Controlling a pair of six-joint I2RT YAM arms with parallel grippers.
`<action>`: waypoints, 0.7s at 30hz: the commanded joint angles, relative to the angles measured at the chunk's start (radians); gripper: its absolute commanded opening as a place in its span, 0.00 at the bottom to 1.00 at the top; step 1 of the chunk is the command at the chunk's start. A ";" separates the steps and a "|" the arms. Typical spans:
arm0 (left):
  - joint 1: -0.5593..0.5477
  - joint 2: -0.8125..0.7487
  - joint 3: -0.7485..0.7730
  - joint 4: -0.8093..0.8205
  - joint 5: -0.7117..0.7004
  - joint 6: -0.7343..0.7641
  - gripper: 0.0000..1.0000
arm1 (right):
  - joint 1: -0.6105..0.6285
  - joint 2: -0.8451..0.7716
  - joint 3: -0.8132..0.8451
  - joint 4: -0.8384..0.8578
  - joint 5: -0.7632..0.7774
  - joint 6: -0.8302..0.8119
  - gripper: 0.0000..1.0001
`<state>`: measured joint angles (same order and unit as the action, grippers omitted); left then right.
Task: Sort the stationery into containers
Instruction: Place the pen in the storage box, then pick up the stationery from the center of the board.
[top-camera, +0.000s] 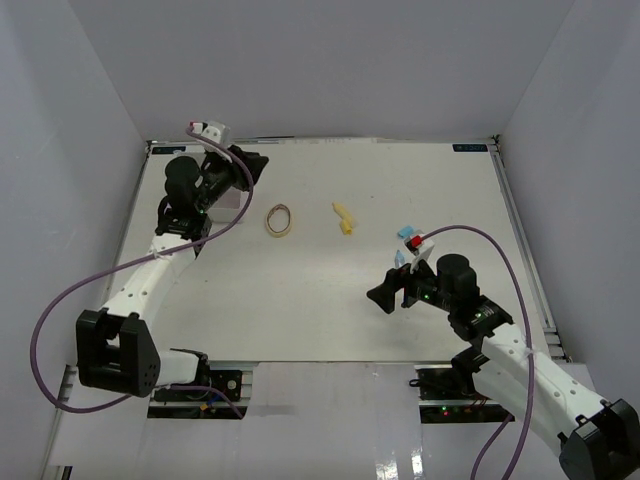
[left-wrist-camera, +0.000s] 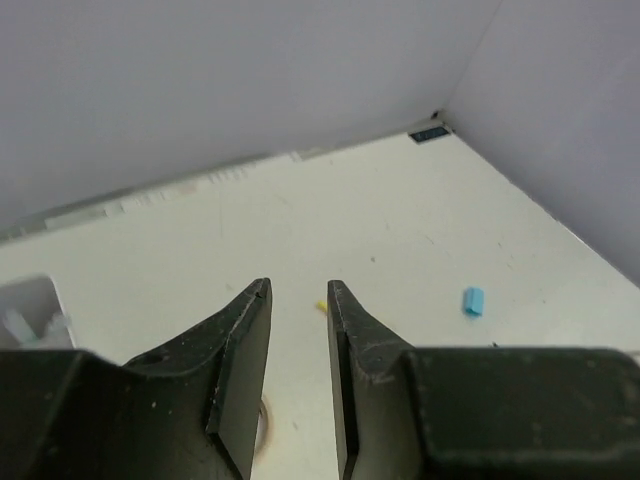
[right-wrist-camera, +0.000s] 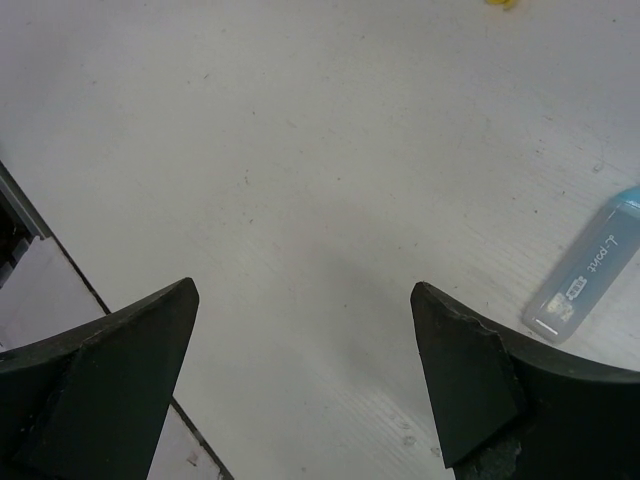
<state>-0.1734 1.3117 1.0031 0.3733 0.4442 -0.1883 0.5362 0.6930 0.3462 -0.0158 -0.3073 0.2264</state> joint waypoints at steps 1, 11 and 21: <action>-0.034 -0.064 -0.017 -0.345 -0.136 -0.060 0.40 | -0.007 -0.030 0.054 -0.073 0.043 0.031 0.93; -0.107 -0.042 -0.066 -0.574 -0.268 -0.233 0.49 | -0.005 -0.021 0.056 -0.107 0.071 0.068 0.93; -0.153 0.197 -0.011 -0.602 -0.493 -0.362 0.48 | -0.005 -0.006 0.030 -0.093 0.065 0.082 0.93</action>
<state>-0.3183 1.4654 0.9455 -0.2070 0.0700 -0.4889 0.5362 0.6888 0.3595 -0.1257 -0.2417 0.2943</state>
